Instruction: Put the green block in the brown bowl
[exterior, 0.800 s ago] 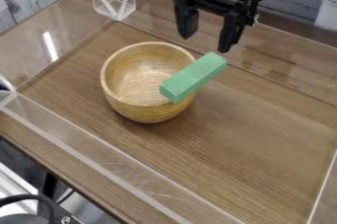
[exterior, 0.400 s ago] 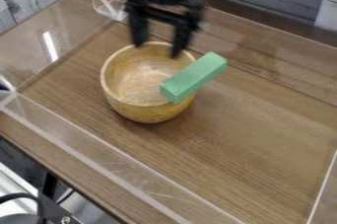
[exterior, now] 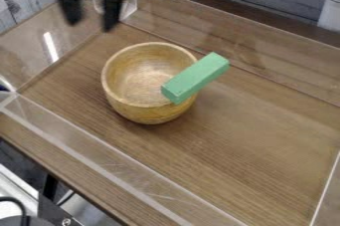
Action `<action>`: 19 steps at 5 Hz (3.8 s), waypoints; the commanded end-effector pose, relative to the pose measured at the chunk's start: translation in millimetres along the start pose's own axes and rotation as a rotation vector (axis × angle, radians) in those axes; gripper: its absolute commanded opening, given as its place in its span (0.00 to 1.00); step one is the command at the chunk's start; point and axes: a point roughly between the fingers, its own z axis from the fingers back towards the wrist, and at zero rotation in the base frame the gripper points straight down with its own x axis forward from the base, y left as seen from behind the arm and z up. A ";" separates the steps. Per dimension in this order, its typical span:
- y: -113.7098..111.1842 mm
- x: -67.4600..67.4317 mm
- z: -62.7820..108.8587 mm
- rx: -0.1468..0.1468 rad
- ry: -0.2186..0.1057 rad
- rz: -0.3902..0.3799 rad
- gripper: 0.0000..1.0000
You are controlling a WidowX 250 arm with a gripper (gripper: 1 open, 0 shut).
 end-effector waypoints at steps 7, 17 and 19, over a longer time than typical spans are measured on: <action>35.3 47.0 -13.1 0.043 -0.086 -0.035 1.00; 15.9 44.6 -10.0 0.038 -0.108 -0.057 1.00; -38.6 52.0 -6.4 0.017 -0.114 -0.176 1.00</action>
